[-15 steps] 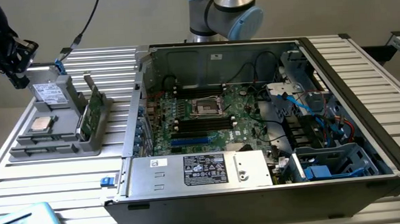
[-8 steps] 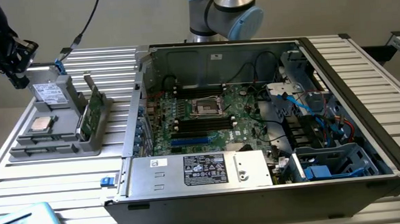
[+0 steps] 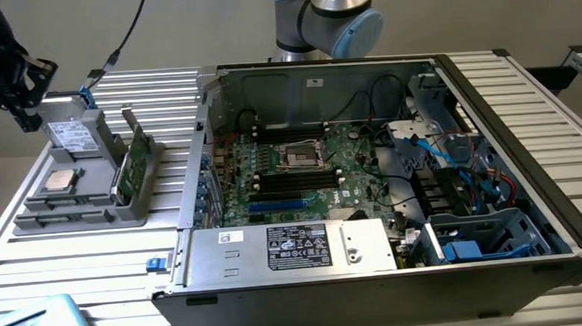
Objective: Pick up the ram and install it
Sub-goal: 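Pick up the ram and move it above insertion slot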
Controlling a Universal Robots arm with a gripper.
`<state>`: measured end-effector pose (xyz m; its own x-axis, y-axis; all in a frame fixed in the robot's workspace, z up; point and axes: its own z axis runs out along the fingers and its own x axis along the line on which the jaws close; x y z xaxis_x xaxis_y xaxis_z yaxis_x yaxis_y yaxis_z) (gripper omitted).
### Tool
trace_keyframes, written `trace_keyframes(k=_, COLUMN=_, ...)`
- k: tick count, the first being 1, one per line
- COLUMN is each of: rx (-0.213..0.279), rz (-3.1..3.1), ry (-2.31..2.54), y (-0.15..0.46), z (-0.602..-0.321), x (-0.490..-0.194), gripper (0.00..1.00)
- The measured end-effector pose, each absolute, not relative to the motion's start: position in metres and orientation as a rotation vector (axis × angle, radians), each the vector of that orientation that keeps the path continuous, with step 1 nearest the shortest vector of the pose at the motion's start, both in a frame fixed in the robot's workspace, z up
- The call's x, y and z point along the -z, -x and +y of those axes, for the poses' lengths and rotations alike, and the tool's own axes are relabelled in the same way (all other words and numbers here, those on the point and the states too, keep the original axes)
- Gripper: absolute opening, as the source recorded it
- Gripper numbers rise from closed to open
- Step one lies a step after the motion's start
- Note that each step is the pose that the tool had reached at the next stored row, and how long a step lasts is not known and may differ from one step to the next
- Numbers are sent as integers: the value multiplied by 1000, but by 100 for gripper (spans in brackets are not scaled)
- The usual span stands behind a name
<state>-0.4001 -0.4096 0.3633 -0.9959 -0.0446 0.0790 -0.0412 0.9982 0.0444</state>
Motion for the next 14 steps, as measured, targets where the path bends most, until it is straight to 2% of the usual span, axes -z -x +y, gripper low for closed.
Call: trace_keyframes(k=14, rx=52, rz=-3023, ry=-454, y=400, z=-410, x=-350, gripper=11)
